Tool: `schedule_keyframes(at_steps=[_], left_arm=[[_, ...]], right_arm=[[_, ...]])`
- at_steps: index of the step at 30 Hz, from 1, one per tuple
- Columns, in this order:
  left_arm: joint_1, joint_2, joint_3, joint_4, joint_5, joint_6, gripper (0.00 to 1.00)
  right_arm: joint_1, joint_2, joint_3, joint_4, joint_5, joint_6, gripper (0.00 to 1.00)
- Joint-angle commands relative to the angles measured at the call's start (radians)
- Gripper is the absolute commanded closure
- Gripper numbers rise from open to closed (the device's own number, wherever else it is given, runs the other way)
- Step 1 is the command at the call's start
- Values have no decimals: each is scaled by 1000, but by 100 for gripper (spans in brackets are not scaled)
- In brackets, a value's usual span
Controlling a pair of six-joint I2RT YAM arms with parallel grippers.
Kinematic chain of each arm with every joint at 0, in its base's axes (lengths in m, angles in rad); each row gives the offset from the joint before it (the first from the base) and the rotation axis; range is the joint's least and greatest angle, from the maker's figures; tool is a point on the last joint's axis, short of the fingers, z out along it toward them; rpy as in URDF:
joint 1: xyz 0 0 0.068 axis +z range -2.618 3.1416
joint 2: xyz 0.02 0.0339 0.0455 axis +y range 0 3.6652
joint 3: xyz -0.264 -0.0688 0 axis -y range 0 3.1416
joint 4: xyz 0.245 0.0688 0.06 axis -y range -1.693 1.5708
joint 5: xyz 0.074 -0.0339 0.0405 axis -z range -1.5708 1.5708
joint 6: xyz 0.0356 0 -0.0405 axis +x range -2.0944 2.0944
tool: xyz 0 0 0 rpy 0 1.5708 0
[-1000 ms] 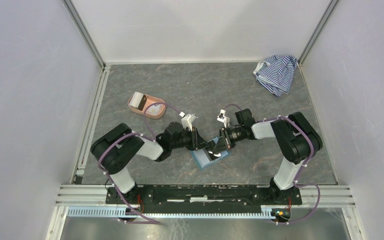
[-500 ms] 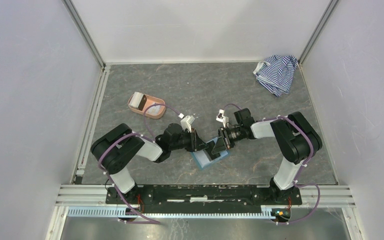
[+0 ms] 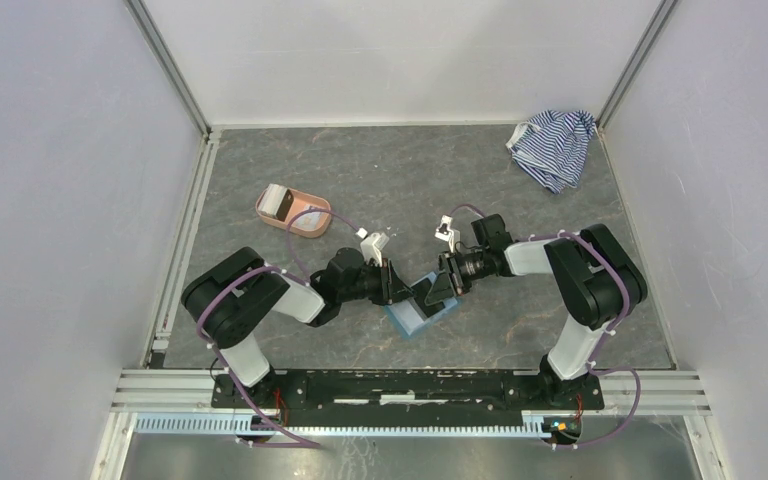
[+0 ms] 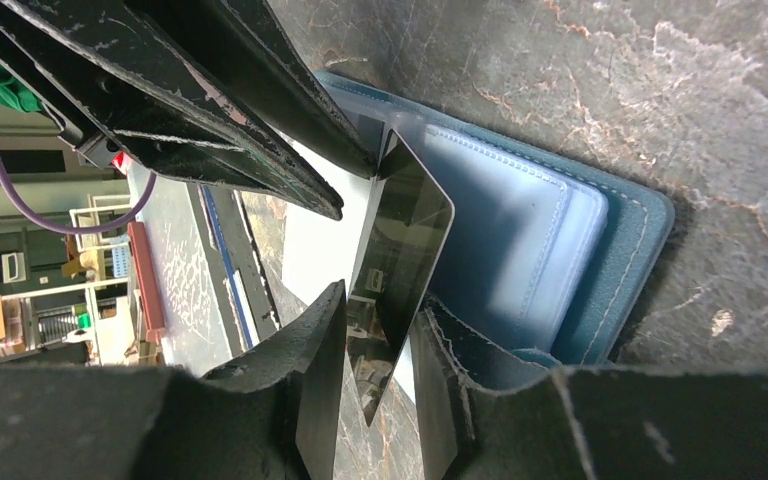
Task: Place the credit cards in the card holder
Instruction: Insert the credit card into the card holder.
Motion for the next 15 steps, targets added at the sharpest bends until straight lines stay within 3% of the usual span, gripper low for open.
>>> schedule_keyframes(at_steps=[1, 9, 15], left_arm=[[-1, 19, -13, 23, 3, -6, 71], [-1, -8, -12, 34, 7, -18, 71], [-1, -104, 20, -60, -6, 9, 68]], right_arm=[[-12, -18, 21, 12, 71, -42, 64], [-9, -3, 19, 11, 59, -32, 70], [3, 13, 22, -12, 58, -29, 74]])
